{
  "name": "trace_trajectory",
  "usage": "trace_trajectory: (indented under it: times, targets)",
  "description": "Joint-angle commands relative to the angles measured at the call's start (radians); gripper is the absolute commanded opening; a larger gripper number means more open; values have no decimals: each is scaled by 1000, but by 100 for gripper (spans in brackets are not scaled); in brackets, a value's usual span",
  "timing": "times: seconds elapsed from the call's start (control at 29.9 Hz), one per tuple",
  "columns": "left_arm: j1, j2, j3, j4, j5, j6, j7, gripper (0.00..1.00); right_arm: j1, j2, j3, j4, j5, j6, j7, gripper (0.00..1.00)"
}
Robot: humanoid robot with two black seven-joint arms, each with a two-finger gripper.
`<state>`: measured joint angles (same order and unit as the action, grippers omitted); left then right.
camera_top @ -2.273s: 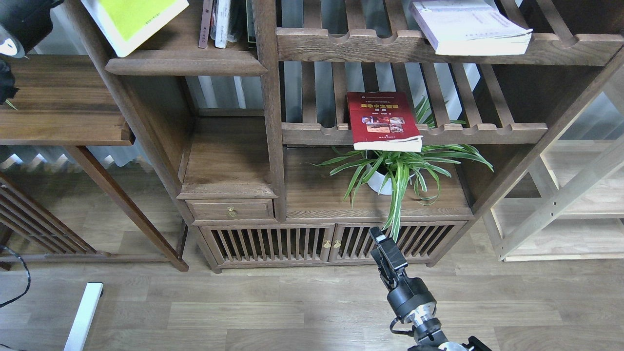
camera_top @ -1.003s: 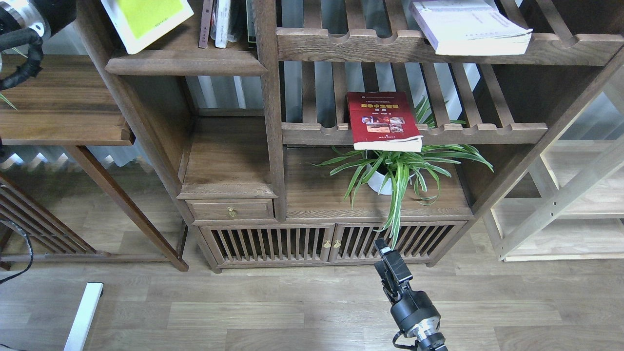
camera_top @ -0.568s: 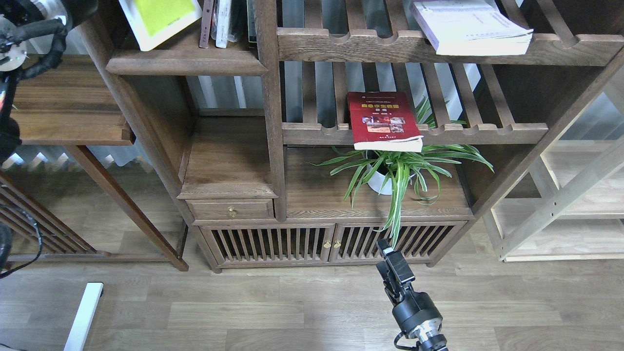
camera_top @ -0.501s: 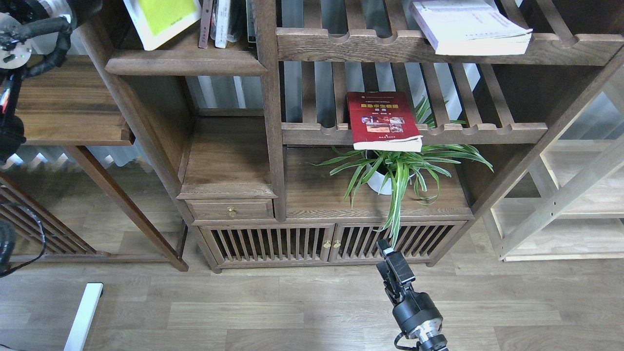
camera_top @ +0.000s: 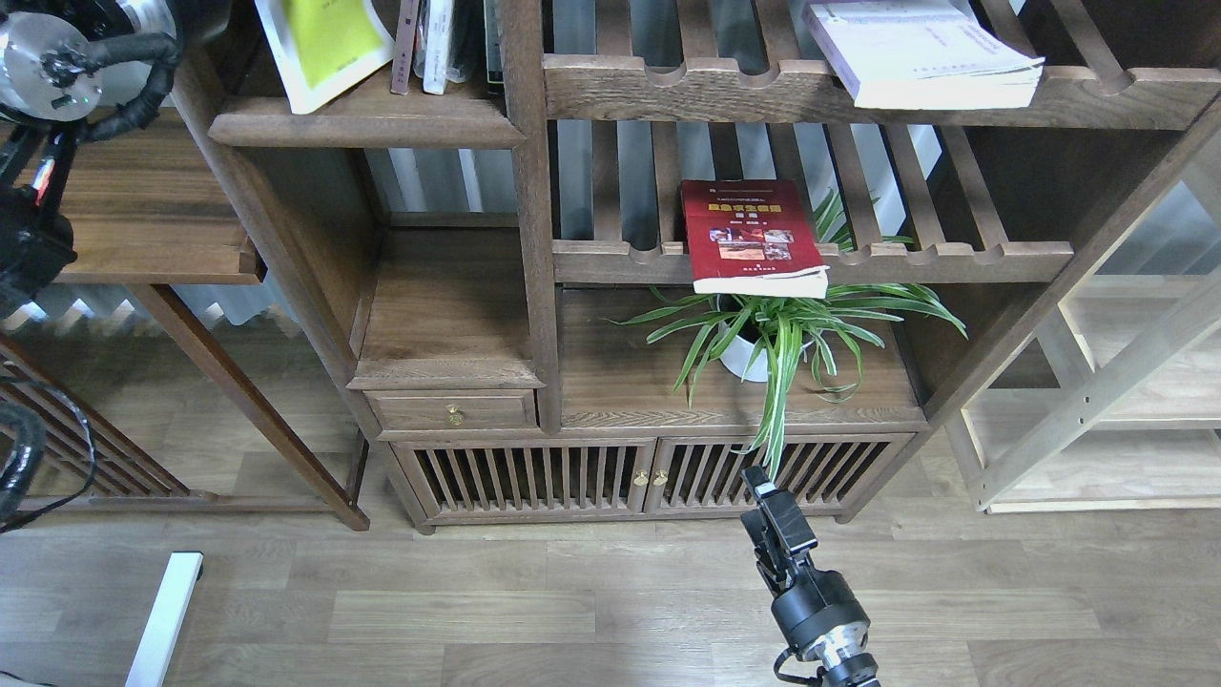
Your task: Organize books on shelf
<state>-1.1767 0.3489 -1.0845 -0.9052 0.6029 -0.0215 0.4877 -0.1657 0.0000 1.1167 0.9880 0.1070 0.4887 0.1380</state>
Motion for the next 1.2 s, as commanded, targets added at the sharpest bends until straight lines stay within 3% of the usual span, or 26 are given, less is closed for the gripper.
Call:
trace_trajectory:
  times: [0.0,0.37,0.53,0.7,0.9,1.17]
  targets:
    - [-1,-13,5,15,0,-2,1,0,0,0,0,0,0,0,0,99]
    - [-34,-64,28,23,0,0,-6,2,-9,0,0,1,0,0,0,99]
    - [-46,-70,28,37,0,1,-6,20,-12,0,0,3,0,0,0,99]
    - [-54,-70,29,37,-2,3,-11,27,-14,0,-1,3,0,0,0,99]
    - [-72,-71,28,43,-2,5,-20,28,-12,0,-6,3,0,0,0,99]
    - [-107,-113,26,103,-6,5,-67,28,-14,0,-8,1,0,0,0,99]
